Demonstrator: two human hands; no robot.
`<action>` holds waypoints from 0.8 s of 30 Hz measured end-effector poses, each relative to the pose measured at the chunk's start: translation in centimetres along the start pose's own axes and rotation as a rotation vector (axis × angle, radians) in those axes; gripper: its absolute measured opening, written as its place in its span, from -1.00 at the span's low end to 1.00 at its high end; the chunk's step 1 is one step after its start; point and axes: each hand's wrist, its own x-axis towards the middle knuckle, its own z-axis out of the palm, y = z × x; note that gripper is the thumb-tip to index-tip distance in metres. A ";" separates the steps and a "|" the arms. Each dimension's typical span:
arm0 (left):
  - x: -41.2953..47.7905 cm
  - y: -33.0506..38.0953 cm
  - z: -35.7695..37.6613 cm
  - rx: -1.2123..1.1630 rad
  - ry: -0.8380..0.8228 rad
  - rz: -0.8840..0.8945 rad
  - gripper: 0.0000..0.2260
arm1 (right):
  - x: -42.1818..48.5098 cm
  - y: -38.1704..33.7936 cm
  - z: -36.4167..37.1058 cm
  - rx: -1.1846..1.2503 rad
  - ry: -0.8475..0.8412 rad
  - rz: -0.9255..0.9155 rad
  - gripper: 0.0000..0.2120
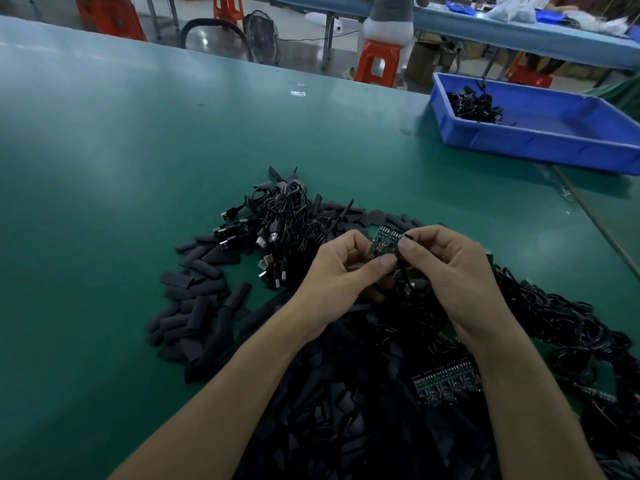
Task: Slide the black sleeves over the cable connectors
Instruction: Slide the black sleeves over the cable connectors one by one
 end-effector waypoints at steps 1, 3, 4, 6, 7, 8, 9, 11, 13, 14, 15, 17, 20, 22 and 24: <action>-0.1 0.1 -0.1 0.023 -0.025 -0.008 -0.80 | 0.1 -0.2 0.1 -0.027 -0.015 -0.022 -0.87; -0.3 0.6 -0.5 0.105 -0.061 -0.016 -0.75 | 0.3 -0.3 0.2 -0.076 -0.066 -0.069 -0.82; -0.3 1.0 -0.7 0.150 -0.068 -0.012 -0.75 | 0.4 -0.3 0.2 -0.102 -0.095 -0.083 -0.79; -0.4 1.5 -1.3 0.204 -0.030 0.005 -0.79 | 0.4 -0.3 0.1 -0.171 -0.146 -0.094 -0.76; -0.4 1.7 -1.5 0.201 0.006 0.016 -0.83 | 0.4 -0.3 0.2 -0.200 -0.160 -0.093 -0.77; -0.4 1.8 -1.7 0.182 0.035 0.026 -0.86 | 0.4 -0.2 0.2 -0.216 -0.166 -0.090 -0.78; -0.5 1.8 -1.9 0.159 0.048 0.037 -0.87 | 0.4 -0.2 0.3 -0.221 -0.163 -0.087 -0.78; -0.6 1.8 -1.8 0.128 0.034 0.041 -0.88 | 0.3 -0.2 0.6 -0.209 -0.153 -0.088 -0.80; -0.8 1.7 -1.7 0.077 0.015 0.021 -0.90 | 0.2 -0.2 0.8 -0.165 -0.146 -0.083 -0.82; -0.8 1.6 -1.6 0.050 0.011 0.010 -0.91 | 0.1 -0.3 1.0 -0.128 -0.150 -0.074 -0.82; -0.8 1.5 -1.6 0.027 0.009 0.005 -0.91 | 0.1 -0.4 1.1 -0.087 -0.160 -0.062 -0.84; -0.6 1.2 -1.5 -0.007 -0.006 0.013 -0.91 | 0.0 -0.5 1.2 -0.022 -0.183 -0.031 -0.85; -0.5 0.9 -1.4 -0.046 -0.038 0.030 -0.93 | -0.1 -0.6 1.5 0.021 -0.186 -0.002 -0.83; -0.4 0.8 -1.2 -0.069 -0.027 0.030 -0.93 | -0.1 -0.4 1.8 0.029 -0.155 0.006 -0.83; -0.4 0.6 -1.1 -0.087 -0.018 0.032 -0.90 | -0.1 -0.2 2.0 0.053 -0.130 0.022 -0.82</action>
